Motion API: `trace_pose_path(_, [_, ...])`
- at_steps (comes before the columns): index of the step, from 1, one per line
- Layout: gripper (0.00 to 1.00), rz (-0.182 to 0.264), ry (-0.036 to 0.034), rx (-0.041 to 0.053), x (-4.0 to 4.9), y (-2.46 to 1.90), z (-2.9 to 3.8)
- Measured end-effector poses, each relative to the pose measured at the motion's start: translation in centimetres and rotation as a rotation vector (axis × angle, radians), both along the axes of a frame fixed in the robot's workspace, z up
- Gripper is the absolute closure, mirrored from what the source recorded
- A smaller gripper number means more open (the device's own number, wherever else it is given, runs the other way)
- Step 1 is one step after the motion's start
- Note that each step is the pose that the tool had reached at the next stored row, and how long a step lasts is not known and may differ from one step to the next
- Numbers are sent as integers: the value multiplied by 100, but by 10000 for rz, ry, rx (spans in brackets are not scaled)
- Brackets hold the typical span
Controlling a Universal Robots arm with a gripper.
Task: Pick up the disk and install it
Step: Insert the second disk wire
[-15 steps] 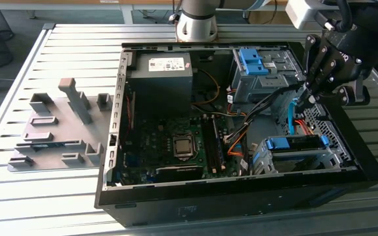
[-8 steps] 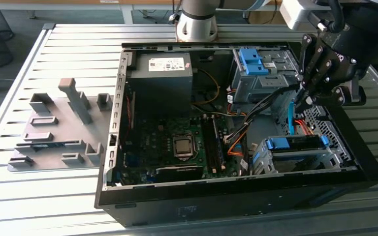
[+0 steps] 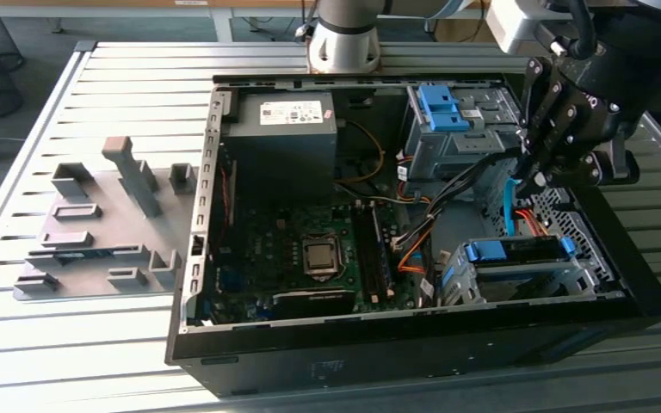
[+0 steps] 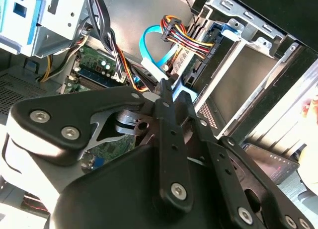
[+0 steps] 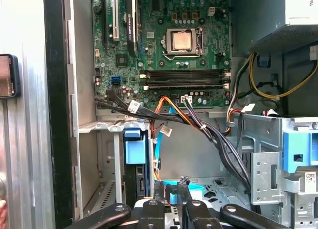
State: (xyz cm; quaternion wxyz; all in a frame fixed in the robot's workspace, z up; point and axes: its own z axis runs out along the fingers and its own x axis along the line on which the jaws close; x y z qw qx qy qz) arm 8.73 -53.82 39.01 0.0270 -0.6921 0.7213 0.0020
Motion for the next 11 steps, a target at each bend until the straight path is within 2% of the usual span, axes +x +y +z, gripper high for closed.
trace_pose_path(11, [75,0,0,0,0,48,-88])
